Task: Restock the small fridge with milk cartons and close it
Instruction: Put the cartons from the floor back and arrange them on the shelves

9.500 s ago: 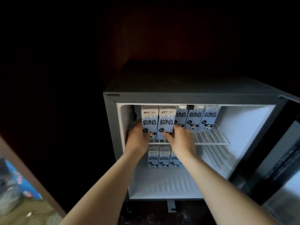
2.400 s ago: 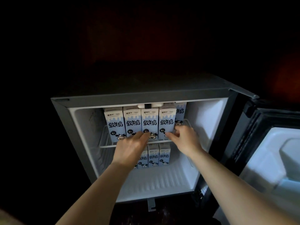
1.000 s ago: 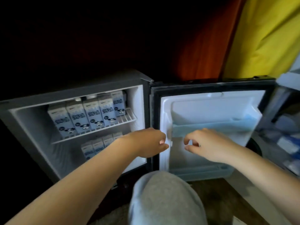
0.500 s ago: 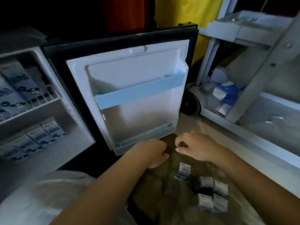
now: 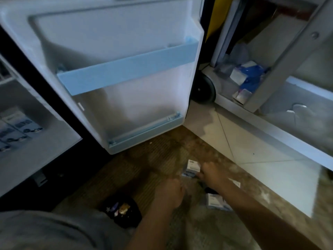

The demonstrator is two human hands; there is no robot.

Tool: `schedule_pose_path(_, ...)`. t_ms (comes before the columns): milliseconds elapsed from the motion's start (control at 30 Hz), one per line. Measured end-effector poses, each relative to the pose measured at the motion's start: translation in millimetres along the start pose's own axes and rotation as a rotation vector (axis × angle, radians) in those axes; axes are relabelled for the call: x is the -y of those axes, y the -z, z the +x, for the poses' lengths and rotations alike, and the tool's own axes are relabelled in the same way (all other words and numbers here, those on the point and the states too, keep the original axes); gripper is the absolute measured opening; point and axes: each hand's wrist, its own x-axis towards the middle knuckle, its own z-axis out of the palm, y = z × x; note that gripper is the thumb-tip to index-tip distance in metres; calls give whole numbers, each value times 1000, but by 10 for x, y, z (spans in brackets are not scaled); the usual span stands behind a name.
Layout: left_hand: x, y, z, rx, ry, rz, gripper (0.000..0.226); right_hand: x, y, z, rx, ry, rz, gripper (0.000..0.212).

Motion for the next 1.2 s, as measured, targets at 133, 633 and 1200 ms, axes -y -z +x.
schedule_pose_path(133, 66, -161, 77, 59, 23, -53, 38, 22, -184, 133, -32, 20, -40, 54)
schedule_pose_path(633, 228, -17, -20, 22, 20, -106, 36, 137, 70, 30, -25, 94, 275, 42)
schedule_pose_path(1200, 143, 1073, -838, -386, -238, -419, 43, 897, 1733, -1122, -232, 725, 355, 21)
